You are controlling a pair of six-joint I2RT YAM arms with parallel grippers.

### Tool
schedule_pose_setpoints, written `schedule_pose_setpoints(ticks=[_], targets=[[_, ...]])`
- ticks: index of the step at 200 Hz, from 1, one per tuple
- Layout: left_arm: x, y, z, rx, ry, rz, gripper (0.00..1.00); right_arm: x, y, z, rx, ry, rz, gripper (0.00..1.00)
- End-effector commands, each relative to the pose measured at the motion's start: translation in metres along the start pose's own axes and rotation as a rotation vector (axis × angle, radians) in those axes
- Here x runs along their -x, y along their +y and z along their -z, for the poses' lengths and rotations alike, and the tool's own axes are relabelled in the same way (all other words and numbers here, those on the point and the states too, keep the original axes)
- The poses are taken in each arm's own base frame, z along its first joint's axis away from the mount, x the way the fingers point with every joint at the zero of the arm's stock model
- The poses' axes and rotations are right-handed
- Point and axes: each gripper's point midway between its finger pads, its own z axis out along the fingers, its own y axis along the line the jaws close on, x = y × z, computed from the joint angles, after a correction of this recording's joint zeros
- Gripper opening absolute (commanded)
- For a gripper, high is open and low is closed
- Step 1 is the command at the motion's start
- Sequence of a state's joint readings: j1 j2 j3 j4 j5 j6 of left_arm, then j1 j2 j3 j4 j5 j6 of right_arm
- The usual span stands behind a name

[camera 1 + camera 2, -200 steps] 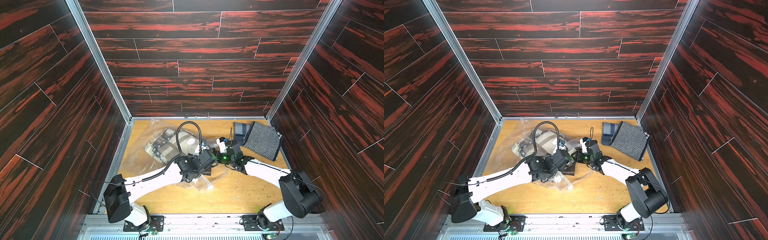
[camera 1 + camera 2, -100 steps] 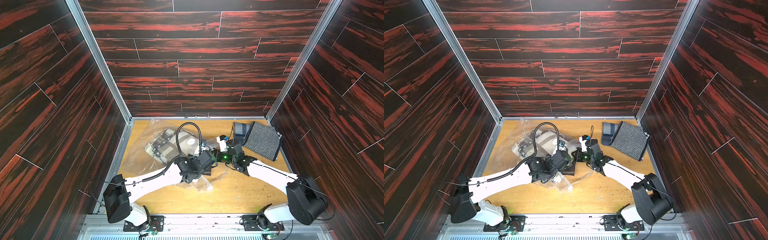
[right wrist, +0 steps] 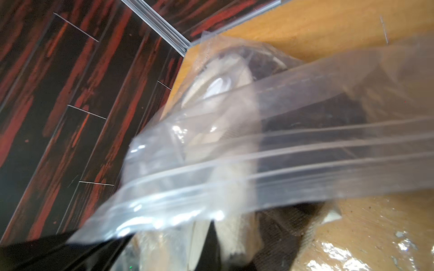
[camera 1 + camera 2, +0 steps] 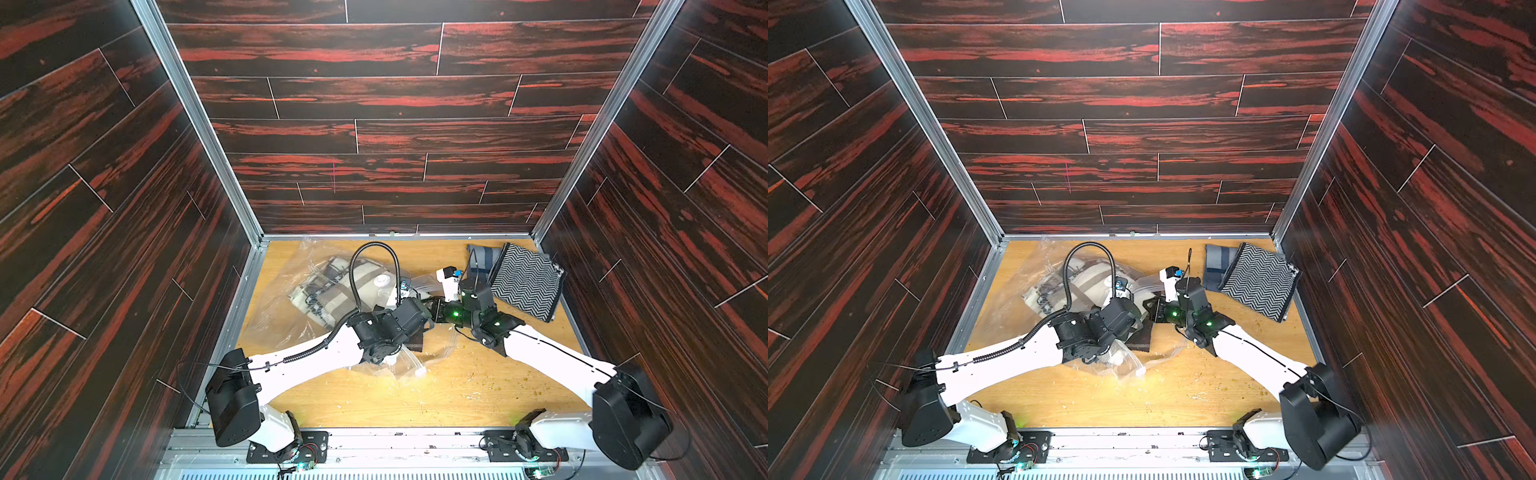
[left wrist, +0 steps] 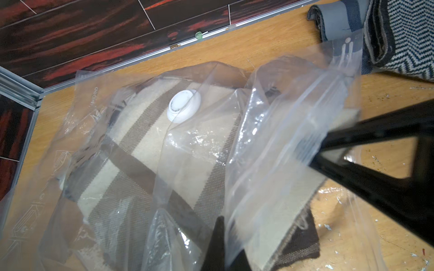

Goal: Take the scarf out of the vacuum bag
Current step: Take out the scarf from the vacuum bag.

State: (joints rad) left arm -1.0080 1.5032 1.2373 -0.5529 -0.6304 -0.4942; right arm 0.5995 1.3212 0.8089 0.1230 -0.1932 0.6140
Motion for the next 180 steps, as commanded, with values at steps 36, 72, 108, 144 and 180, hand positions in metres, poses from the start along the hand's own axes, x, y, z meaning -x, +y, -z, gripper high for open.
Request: schedule_pose_setpoints(ticks=[36,72,108,144,180], targets=[[0.003,0.022,0.007,0.045,-0.027,0.024,0.00,0.019,0.018,0.026,0.017,-0.077,0.084,0.00],[0.004,0.028,0.004,0.050,-0.020,0.026,0.00,0.022,0.015,0.040,-0.029,-0.083,0.121,0.00],[0.004,0.031,0.003,0.044,-0.023,0.038,0.00,0.036,0.026,0.063,-0.009,-0.145,0.135,0.00],[0.006,0.035,0.009,0.034,-0.039,0.040,0.00,0.047,0.000,0.080,-0.176,-0.124,0.090,0.00],[0.008,0.031,0.011,0.013,-0.030,0.012,0.00,0.046,-0.029,0.095,-0.298,-0.081,0.032,0.00]])
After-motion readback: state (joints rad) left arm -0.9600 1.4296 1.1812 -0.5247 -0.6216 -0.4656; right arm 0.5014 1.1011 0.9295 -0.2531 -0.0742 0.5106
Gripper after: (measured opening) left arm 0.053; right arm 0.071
